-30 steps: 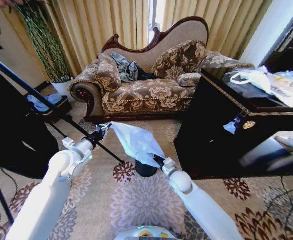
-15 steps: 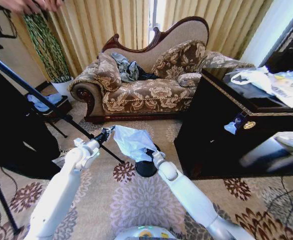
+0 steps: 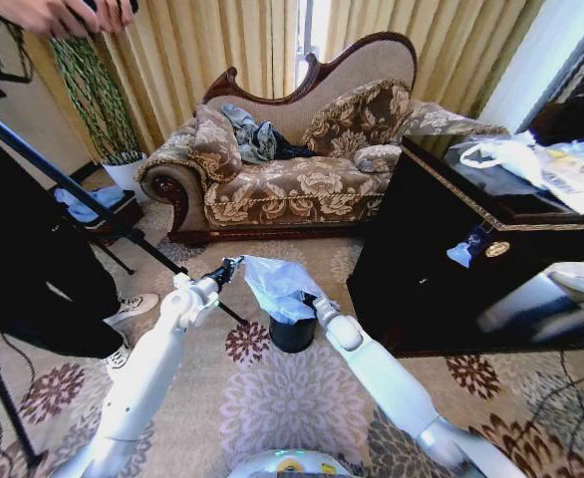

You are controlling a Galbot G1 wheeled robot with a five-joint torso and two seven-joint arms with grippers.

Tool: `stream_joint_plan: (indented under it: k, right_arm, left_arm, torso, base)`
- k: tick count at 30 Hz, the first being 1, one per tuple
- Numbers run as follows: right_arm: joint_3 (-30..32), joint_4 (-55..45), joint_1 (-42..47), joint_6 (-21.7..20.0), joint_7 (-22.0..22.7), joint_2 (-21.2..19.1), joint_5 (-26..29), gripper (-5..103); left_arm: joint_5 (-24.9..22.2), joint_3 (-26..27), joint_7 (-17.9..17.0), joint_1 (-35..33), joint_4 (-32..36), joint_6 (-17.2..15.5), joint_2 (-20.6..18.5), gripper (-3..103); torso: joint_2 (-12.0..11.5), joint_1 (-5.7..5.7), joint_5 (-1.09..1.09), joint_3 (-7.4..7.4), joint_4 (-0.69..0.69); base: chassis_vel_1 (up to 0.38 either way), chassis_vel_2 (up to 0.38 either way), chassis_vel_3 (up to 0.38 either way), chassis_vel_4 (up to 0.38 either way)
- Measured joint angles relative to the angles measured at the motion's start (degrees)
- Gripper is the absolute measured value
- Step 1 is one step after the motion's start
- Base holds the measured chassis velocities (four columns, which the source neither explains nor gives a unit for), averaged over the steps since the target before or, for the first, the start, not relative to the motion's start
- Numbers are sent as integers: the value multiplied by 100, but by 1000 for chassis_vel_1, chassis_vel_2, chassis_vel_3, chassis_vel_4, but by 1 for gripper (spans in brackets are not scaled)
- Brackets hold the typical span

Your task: Place a garbage bag over the trash bin.

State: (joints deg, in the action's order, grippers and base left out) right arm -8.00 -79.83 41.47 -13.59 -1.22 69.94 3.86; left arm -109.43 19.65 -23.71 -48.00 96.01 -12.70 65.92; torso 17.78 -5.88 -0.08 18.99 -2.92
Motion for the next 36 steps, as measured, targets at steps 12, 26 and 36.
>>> stream_joint_plan:
  k: [12,26,36]
  right_arm:
    - [109,118,-2,-31,6,102,-40,0]
    - [325,-798,647,-369,-275,-600,497,17]
    - [355,-920,756,-578,-733,-777,604,55]
  left_arm:
    - [239,-56,62,-48,-177,9,95,0]
    - [408,-278,253,-204,-254,14,56,0]
    - [393,-288,262,-203,-193,13,-17,0]
  torso:
    - [0,1,-1,-1,2]
    - [0,1,-1,-1,2]
    - [0,1,-2,-1,1]
  base:
    - [0,0,0,0]
    - [0,0,0,0]
    - [0,0,0,0]
